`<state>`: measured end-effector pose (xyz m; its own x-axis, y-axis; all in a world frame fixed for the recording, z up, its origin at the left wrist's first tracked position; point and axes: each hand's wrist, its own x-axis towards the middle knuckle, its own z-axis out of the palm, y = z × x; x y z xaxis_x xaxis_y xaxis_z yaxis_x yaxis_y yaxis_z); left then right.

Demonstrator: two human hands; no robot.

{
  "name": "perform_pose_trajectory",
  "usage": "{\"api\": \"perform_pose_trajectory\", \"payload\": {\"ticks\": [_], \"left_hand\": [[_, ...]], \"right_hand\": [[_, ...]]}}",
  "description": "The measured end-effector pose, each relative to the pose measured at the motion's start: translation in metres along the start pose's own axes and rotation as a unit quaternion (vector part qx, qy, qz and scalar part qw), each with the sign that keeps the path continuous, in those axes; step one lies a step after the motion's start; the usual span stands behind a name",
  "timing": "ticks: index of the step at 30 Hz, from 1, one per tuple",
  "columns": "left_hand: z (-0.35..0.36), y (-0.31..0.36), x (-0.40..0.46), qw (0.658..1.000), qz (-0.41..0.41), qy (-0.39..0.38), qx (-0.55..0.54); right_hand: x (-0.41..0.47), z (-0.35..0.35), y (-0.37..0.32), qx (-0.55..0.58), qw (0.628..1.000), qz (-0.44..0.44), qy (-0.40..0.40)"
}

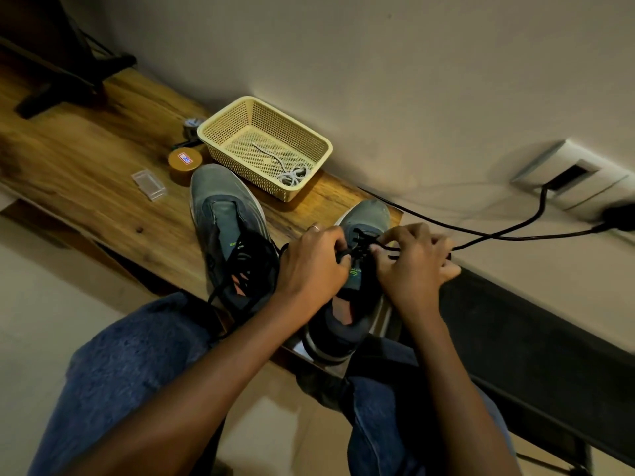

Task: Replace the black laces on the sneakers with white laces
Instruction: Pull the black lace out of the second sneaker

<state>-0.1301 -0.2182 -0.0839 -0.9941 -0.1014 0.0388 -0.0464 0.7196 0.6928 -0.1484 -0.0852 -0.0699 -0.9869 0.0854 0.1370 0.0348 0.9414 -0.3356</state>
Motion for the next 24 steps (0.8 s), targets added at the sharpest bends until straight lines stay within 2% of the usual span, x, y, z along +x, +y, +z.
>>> {"api": "perform_pose_trajectory", "payload": {"ticks": [2, 5, 18, 20, 23, 24], "left_hand": [[0.001, 0.0, 0.0, 1.0, 0.005, 0.001, 0.006], [0.002, -0.001, 0.0, 1.0, 0.004, 0.003, 0.009], [0.001, 0.0, 0.001, 1.0, 0.004, -0.008, 0.004], [-0.001, 0.0, 0.001, 1.0, 0.001, -0.008, 0.005], [-0.002, 0.0, 0.001, 1.0, 0.0, -0.006, 0.004], [-0.002, 0.0, 0.001, 1.0, 0.0, -0.005, 0.006]], "right_hand": [[-0.003, 0.006, -0.004, -0.024, 0.998, -0.034, -0.047], [-0.004, 0.01, -0.007, -0.065, 0.993, -0.062, -0.074], [-0.007, 0.009, -0.011, -0.118, 0.986, -0.09, -0.071], [-0.007, 0.008, -0.01, -0.107, 0.99, -0.083, -0.041], [-0.004, -0.002, -0.006, -0.041, 0.996, 0.0, 0.073], [-0.003, -0.004, -0.005, -0.032, 0.996, 0.016, 0.078]]}}
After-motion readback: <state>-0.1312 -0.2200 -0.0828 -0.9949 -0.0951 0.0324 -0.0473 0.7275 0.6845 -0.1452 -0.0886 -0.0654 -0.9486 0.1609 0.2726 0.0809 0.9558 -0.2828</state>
